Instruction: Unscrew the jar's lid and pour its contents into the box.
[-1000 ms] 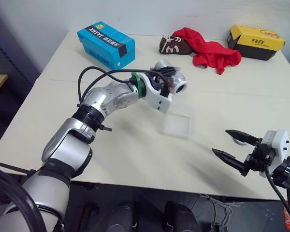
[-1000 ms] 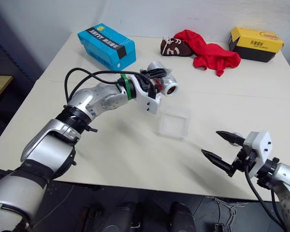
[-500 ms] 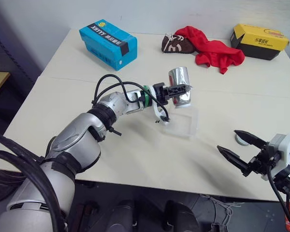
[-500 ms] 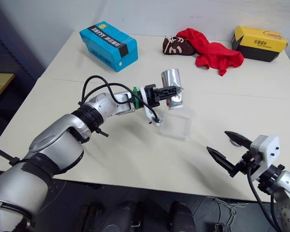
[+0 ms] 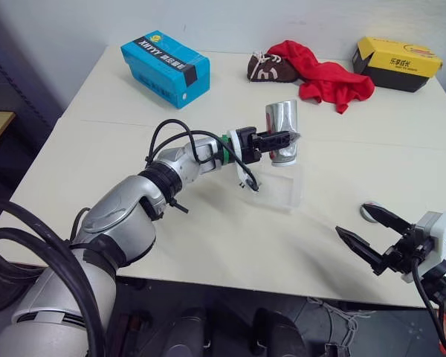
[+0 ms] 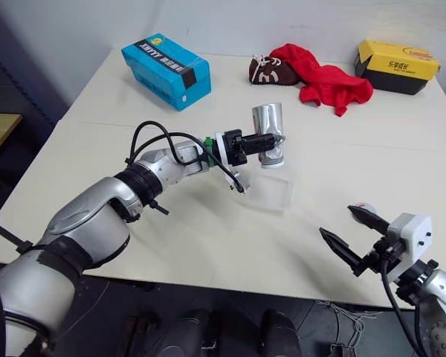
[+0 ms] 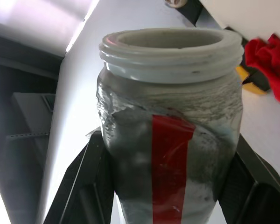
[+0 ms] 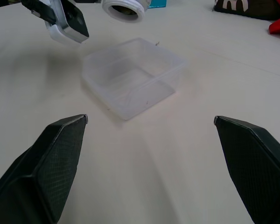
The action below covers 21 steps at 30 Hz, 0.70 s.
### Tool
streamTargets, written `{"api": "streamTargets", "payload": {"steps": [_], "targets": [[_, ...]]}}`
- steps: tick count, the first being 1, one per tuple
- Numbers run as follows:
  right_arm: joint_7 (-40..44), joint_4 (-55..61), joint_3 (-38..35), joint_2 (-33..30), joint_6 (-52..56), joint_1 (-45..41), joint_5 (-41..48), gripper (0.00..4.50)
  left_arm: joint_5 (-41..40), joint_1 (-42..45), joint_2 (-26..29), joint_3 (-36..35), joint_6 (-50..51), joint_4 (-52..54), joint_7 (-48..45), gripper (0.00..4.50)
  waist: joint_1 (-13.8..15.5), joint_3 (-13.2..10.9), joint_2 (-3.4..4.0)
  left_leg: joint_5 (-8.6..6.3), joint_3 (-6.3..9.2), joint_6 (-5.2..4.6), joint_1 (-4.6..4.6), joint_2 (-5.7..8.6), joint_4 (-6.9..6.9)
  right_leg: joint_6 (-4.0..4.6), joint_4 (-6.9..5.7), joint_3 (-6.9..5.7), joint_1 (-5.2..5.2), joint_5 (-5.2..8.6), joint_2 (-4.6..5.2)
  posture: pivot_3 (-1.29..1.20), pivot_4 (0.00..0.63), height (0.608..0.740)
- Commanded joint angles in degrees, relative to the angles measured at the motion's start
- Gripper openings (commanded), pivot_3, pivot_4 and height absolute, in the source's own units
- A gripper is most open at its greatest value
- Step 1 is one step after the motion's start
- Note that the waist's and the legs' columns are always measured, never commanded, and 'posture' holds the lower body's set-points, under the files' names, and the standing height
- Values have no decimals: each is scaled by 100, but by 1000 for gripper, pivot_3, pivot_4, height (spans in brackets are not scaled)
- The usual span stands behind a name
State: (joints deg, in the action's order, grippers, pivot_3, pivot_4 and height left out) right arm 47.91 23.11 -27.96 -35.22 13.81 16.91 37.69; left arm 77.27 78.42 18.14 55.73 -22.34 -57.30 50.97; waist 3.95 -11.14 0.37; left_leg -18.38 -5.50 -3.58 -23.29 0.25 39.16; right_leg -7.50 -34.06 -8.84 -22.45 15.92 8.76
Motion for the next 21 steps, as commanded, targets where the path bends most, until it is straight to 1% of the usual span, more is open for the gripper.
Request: {"api": "streamTargets", "payload": {"steps": [1, 2, 3, 5, 6, 7, 9, 10, 12, 16, 19, 21], "targets": [[-21, 92, -100, 69, -55, 9, 115, 4450, -2031, -92, 39, -1151, -1759, -362, -1629, 2313, -23, 1, 1, 1, 1, 1, 0, 0, 1, 0, -1, -1, 0, 0, 2, 0, 150, 740], [-20, 80, -114, 82, -56, 4, 132, 4450, -3017, -241, -52, -1693, -2182, -533, -2677, 2313, -47, 1, 2, 1, 0, 1, 2, 0, 2, 0, -3, -3, 0, 0, 5, 0, 150, 740], [-16, 72, -127, 91, -58, 0, 144, 4450, -3665, -333, -107, -2082, -2358, -620, -3393, 2313, -74, 2, 2, 1, 0, 2, 3, 0, 4, 1, -5, -5, 0, 0, 8, 0, 150, 740], [1, 59, -153, 139, -100, -20, 186, 4450, -5306, -531, -371, -3091, -2021, -724, -5495, 2313, -105, 2, 3, 2, 1, 1, 5, 2, 9, 1, -13, -8, 1, 0, 10, 0, 150, 740], [5, 60, -158, 157, -116, -23, 193, 4450, -5814, -590, -464, -3410, -1805, -712, -6259, 2313, -105, 2, 3, 5, -3, -1, 4, 5, 13, 1, -19, -10, 1, 0, 10, 0, 150, 740], [43, 53, -154, 170, -164, -19, 174, 4450, -6416, -598, -567, -3839, -1416, -714, -7073, 2313, -108, 2, 2, 5, -2, -2, 3, 6, 19, 1, -24, -11, 1, 0, 9, 0, 150, 740], [106, 39, -141, 202, -234, -10, 151, 4450, -7473, -536, -735, -4595, -81, -713, -8759, 2313, -128, 2, 2, 6, -8, -4, 1, 8, 38, 1, -39, -9, 1, 0, 6, 0, 150, 740], [123, 34, -136, 210, -251, -7, 144, 4450, -7871, -510, -783, -4877, 549, -684, -9411, 2313, -140, 2, 2, 5, -8, -5, 1, 7, 46, 1, -43, -7, 2, 0, 2, 0, 150, 740], [135, 25, -133, 217, -282, -3, 141, 4450, -8220, -527, -783, -5146, 1316, -554, -10075, 2313, -180, 2, 2, 5, -15, -5, 4, 4, 55, 1, -54, -2, 4, 0, -3, 0, 150, 740], [150, -19, -140, 234, -358, -27, 109, 4450, -8392, -721, -758, -5302, 2037, -209, -10509, 2313, -237, 2, 2, 6, -14, -5, 8, 3, 72, 1, -76, 10, 3, 0, -4, 0, 150, 740], [167, -68, -136, 231, -434, -48, 89, 4450, -8279, -859, -778, -5302, 1985, 46, -10326, 2313, -253, 2, 2, 6, -15, -5, 9, 3, 77, 1, -85, 20, 1, 0, -4, 0, 150, 740], [180, -83, -132, 224, -471, -60, 83, 4450, -8064, -927, -767, -5209, 1664, 188, -10076, 2313, -252, 2, 2, 6, -16, -5, 11, 2, 78, 1, -90, 25, 0, 0, -4, 0, 150, 740]]}}
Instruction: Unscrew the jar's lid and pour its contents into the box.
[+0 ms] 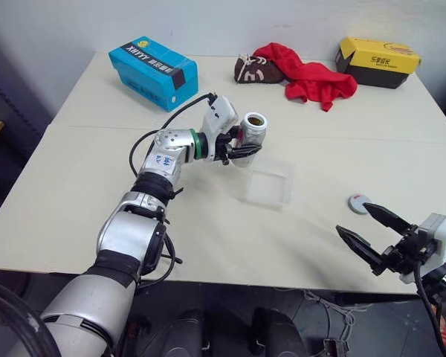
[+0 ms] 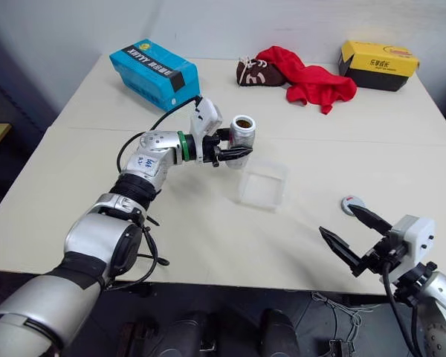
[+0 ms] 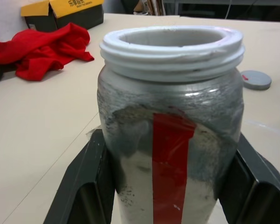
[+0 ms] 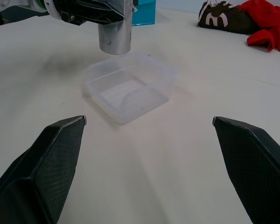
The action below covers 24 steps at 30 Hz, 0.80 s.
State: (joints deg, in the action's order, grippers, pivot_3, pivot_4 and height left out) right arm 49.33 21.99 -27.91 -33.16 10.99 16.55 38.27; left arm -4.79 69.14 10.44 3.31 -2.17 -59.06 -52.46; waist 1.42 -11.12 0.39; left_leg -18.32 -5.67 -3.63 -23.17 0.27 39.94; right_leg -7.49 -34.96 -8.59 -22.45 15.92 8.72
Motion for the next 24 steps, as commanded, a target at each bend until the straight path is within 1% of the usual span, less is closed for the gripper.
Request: {"api": "streamTargets", "payload": {"steps": [1, 2, 4, 6, 7, 9, 10, 11, 15, 16, 17, 18, 21, 24], "targets": [[43, 25, -133, 14, -198, -27, 23, 4450, 346, -14, 28, 137, -618, 409, 493, 2313, 1, 0, 0, 0, 0, 0, 0, 0, 0, 0, 0, 1, 0, 0, 0, 0, 150, 740], [46, 19, -127, 8, -211, -29, 16, 4450, 545, -34, 55, 241, -952, 474, 692, 2313, 6, 0, 0, 0, -1, 0, 0, 0, 1, 0, 0, 3, 0, 0, 0, 0, 150, 740], [50, 4, -125, -4, -228, -20, 15, 4450, 1347, -55, 220, 694, -1865, 576, 1466, 2313, 13, 0, 0, 0, -1, 0, 0, 0, 1, 0, 0, 5, 0, 0, 1, 0, 150, 740], [45, -3, -124, -4, -231, -12, 11, 4450, 2093, -7, 370, 1047, -2609, 641, 2468, 2313, 15, 0, 0, -1, -2, 0, 0, 1, 0, 1, 1, 8, -2, -1, 2, 0, 150, 740], [40, 0, -122, -1, -228, -5, 10, 4450, 2344, 26, 416, 1158, -2932, 661, 2827, 2313, 17, 0, 0, -1, -2, 0, 0, 0, 0, 1, 1, 9, -2, -1, 2, 0, 150, 740], [25, 8, -114, 10, -225, 6, 4, 4450, 3319, 114, 630, 1608, -3391, 797, 3993, 2313, 26, 0, 0, -1, -2, -1, 0, 1, 0, 1, 1, 10, -2, -1, 3, 0, 150, 740], [15, 15, -108, 14, -222, 9, 2, 4450, 3651, 139, 697, 1761, -3557, 820, 4407, 2313, 29, 0, 0, -2, -2, -1, 0, 1, 0, 1, 2, 10, -2, -1, 4, 0, 150, 740], [1, 21, -104, 20, -220, 9, -2, 4450, 4228, 174, 820, 2015, -3624, 952, 5134, 2313, 33, 0, 0, -2, -2, -2, 0, 1, 0, 1, 2, 11, -2, -1, 4, 0, 150, 740], [-67, 58, -80, 38, -203, 10, -16, 4450, 6056, 397, 1151, 2958, -3431, 1256, 7257, 2313, 50, 0, -1, -5, -2, -5, -2, 1, -1, 1, 2, 13, -5, -1, 6, 0, 150, 740], [-85, 67, -73, 44, -198, 11, -18, 4450, 6669, 479, 1239, 3292, -3133, 1373, 7922, 2313, 57, 0, -1, -5, -3, -6, -2, 1, -1, 1, 1, 14, -5, -1, 6, 0, 150, 740], [-97, 74, -66, 47, -196, 13, -22, 4450, 6970, 554, 1260, 3475, -3003, 1358, 8314, 2313, 66, 0, -1, -6, -5, -8, -2, 1, -2, 1, 1, 15, -7, -1, 6, 0, 150, 740], [-114, 83, -60, 51, -190, 16, -21, 4450, 7396, 628, 1272, 3728, -2662, 1349, 8726, 2313, 80, 0, -1, -7, -6, -9, -3, 1, -2, 1, 1, 18, -8, -1, 6, 0, 150, 740], [-157, 103, -40, 65, -179, 31, -15, 4450, 8173, 787, 1216, 4246, -1971, 1172, 9605, 2313, 124, 0, -1, -11, -12, -16, -4, 0, -2, 1, -1, 22, -12, -1, 8, 0, 150, 740], [-192, 121, -18, 80, -172, 44, -7, 4450, 8644, 842, 1113, 4610, -1425, 996, 10245, 2313, 147, 0, -1, -13, -19, -20, -4, 0, -2, 1, -2, 30, -18, -1, 10, 0, 150, 740]]}}
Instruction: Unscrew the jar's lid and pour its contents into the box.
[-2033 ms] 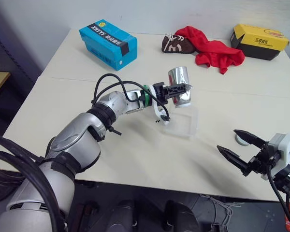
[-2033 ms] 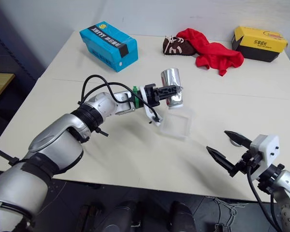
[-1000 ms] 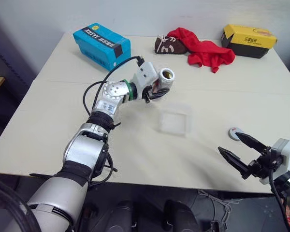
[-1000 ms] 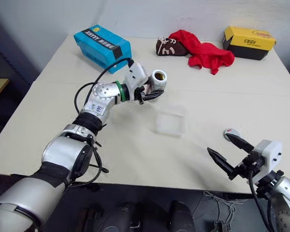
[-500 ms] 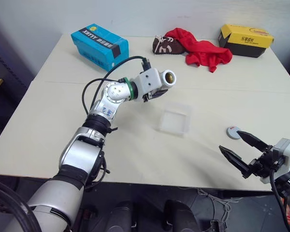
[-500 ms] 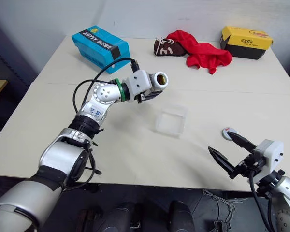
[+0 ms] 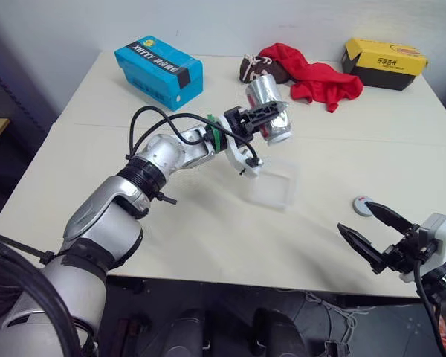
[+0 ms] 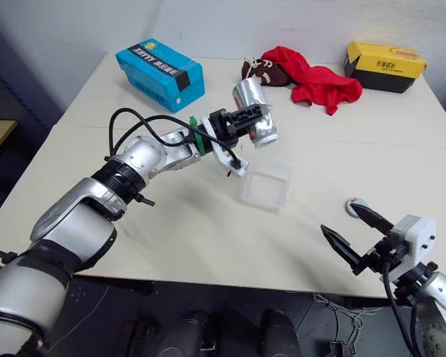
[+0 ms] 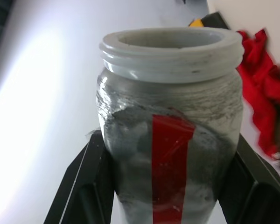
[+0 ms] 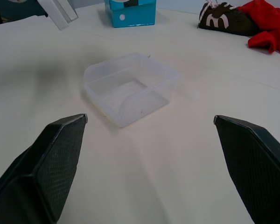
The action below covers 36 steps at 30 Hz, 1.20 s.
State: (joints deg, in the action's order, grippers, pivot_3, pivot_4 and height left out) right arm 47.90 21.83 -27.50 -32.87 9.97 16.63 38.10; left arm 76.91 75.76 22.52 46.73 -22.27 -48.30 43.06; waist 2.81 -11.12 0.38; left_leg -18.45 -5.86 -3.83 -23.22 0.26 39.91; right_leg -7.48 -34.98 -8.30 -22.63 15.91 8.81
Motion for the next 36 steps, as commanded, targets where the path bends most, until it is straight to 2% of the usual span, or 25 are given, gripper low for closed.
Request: {"api": "streamTargets", "payload": {"steps": [1, 10, 16, 18, 20, 23, 24, 26, 28, 30, 33, 36], "targets": [[-58, 142, -53, 57, -70, 40, 14, 4450, 610, 190, -140, 376, 776, -138, 863, 2313, 15, 0, 0, -1, -1, -1, 0, 0, 0, 0, -1, 1, 0, 0, 2, 0, 150, 740], [-83, 148, -15, 146, -108, 58, 1, 4450, 947, 237, -497, 815, 1712, -601, 1406, 2313, 15, -1, -3, -1, -5, -2, -4, 0, 1, 0, -5, 7, -8, 0, 9, 0, 150, 740], [-71, 121, -1, 213, -149, 55, -39, 4450, 625, 223, -306, 772, 1075, -431, 1257, 2313, 7, -1, -3, -1, -7, -2, -3, 0, 1, 0, -7, 52, -9, 0, 14, 0, 150, 740], [-25, 85, -8, 220, -186, 50, -41, 4450, 182, 204, -69, 551, 345, -153, 1033, 2313, 1, -1, -3, -1, -7, -1, -3, 0, 1, 0, -7, 53, -13, 0, 20, 0, 150, 740], [47, 32, -2, 224, -264, 3, -42, 4450, -963, 117, 72, -39, -718, -176, 253, 2313, -12, -1, -3, -2, -8, 3, -3, 0, 0, 0, -9, 51, -17, 0, 61, 0, 150, 740], [248, -77, -6, 236, -452, -113, 1, 4450, -2670, -130, 234, -794, -2046, -317, -1275, 2313, -56, -1, -2, -1, -10, 4, -1, 0, 3, 1, -3, 48, -18, 0, 72, 0, 150, 740], [399, -128, 9, 243, -571, -192, 42, 4450, -3952, -409, 141, -1350, -1967, -285, -2578, 2313, -79, 0, -1, -1, -11, 4, 1, 2, 3, 1, -3, 48, -17, 0, 73, 0, 150, 740], [653, -236, 76, 249, -810, -388, 48, 4450, -6670, -1071, -70, -2430, -1075, 252, -5252, 2313, -129, 9, 12, 0, -11, 6, 10, 4, 5, 1, -13, 43, -7, 0, 70, 0, 150, 740], [898, -329, 169, 221, -953, -563, 54, 4450, -8167, -1496, -41, -3218, 238, 901, -6790, 2313, -175, 8, 12, 0, -11, 5, 16, 5, 14, 1, -19, 39, -1, 0, 64, 0, 150, 740], [1060, -385, 245, 170, -1021, -677, 48, 4450, -8870, -1869, 141, -3744, 1373, 1466, -7425, 2313, -225, 8, 12, 3, -8, 8, 15, 5, 17, 1, -28, 27, 0, 0, 32, 0, 150, 740], [1292, -427, 399, 87, -1044, -894, 73, 4450, -9940, -2736, 476, -4734, 2872, 2353, -7605, 2313, -308, 9, 12, 4, -16, 9, 23, 2, 15, 1, -39, 16, 0, 0, 3, 0, 150, 740], [1483, -492, 560, 65, -1115, -1100, 39, 4450, -10621, -3686, 607, -5738, 3411, 3278, -7329, 2313, -319, 9, 12, 3, -30, 11, 59, -2, 4, 1, -49, 42, 15, 0, -1, 0, 150, 740]]}}
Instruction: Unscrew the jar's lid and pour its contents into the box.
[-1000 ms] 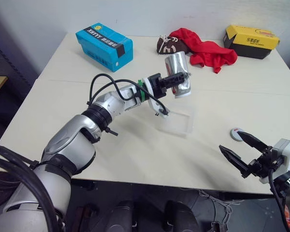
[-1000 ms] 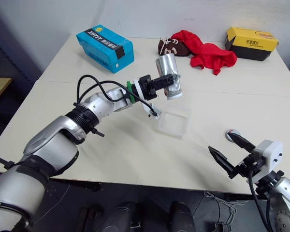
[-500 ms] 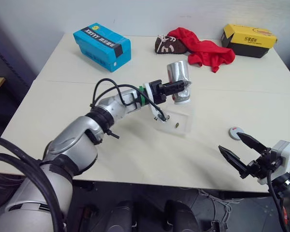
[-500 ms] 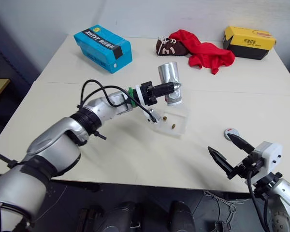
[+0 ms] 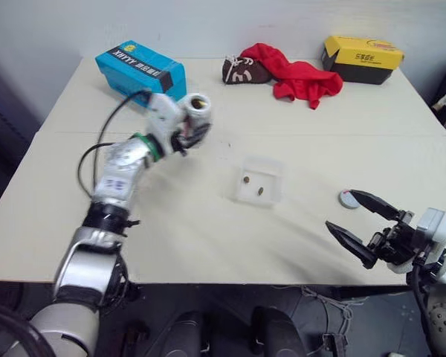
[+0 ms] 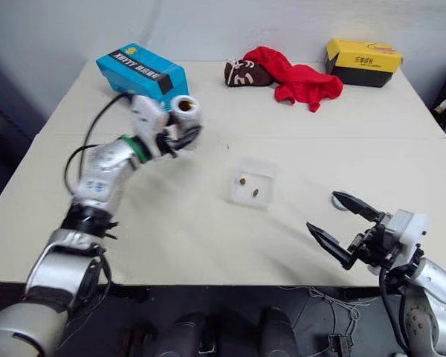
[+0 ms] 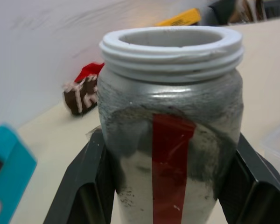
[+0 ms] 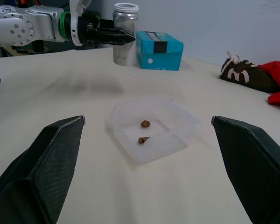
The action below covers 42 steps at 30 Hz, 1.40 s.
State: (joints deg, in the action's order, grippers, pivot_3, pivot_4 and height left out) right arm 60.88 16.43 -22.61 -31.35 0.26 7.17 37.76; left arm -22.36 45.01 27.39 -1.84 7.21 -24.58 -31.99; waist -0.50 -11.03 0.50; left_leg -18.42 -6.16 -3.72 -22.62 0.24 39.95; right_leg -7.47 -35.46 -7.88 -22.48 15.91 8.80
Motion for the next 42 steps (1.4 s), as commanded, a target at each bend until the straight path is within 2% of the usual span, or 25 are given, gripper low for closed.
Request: {"api": "streamTargets", "payload": {"steps": [1, 5, 8, 13, 20, 22, 27, 31, 35, 37, 42], "targets": [[231, 25, 129, -69, -165, -230, 73, 4450, -792, -971, 120, -1175, 490, 1204, 323, 2313, 15, 0, 0, -1, -3, 1, 11, 0, -2, 0, -2, 7, 5, 0, 0, 0, 150, 740], [437, -54, 373, 48, -248, -484, 123, 4450, -562, -2233, 193, -1869, 437, 1958, 854, 2313, 69, 3, -7, -6, -4, 4, 26, 0, -1, 0, -5, 39, 16, 0, 7, 0, 150, 740], [589, -109, 621, 171, -322, -615, 133, 4450, -402, -2815, 73, -2189, 51, 2144, 1053, 2313, 146, 9, -17, -12, 1, 7, 27, 3, 0, 1, -3, 51, 18, 0, 12, 0, 150, 740], [947, -340, 856, 159, -256, -762, 193, 4450, -198, -3242, -207, -2175, -182, 2269, 1268, 2313, 202, 17, -30, -33, 3, 25, 26, 6, 0, 5, 1, 54, 16, -1, 25, 0, 150, 740], [1062, -526, 935, 172, -342, -966, 86, 4450, 314, -3635, -334, -2028, -1246, 1516, 962, 2313, 163, 21, -35, -28, -28, 15, 34, 3, -16, 8, -1, 28, 1, -2, 43, 0, 150, 740], [987, -498, 925, 148, -287, -986, 67, 4500, 222, -3664, -395, -2082, -1345, 1439, 909, 3039, 163, 21, -36, -29, -33, 16, 39, 0, -19, 8, 2, 28, 1, -3, 50, 0, 150, 740], [742, -394, 742, -2, -151, -895, 94, 4500, 32, -3818, -366, -2208, -1339, 1552, 766, 4461, 167, 21, -36, -42, -39, 36, 40, 1, -25, 8, 7, 31, -2, -2, 64, 0, 150, 740], [676, -338, 302, -274, -29, -469, 246, 4500, -69, -4225, -156, -2325, -1101, 1908, 599, 4461, 183, 22, -37, -51, -38, 39, 40, 1, -35, 9, 41, 39, 0, -3, 67, 0, 150, 740], [863, -464, -632, -661, -43, 326, 384, 4500, -468, -5202, 607, -2683, -661, 2459, -377, 4461, 178, 23, -38, -62, -40, 40, 41, 1, -57, 10, 58, 48, -1, -3, 67, 0, 150, 740], [982, -575, -828, -782, -88, 459, 399, 4500, -504, -5453, 840, -2796, -624, 2517, -619, 4461, 176, 23, -38, -63, -40, 40, 42, 1, -64, 10, 73, 48, 0, -3, 65, 0, 150, 740], [1938, -1369, -1342, -1451, -378, 588, 297, 4500, -532, -6694, 1669, -3384, -630, 2974, -1799, 4461, 127, 24, -36, -68, -52, 39, 47, -4, -84, 11, 106, 65, 0, -3, 68, 0, 150, 740]]}}
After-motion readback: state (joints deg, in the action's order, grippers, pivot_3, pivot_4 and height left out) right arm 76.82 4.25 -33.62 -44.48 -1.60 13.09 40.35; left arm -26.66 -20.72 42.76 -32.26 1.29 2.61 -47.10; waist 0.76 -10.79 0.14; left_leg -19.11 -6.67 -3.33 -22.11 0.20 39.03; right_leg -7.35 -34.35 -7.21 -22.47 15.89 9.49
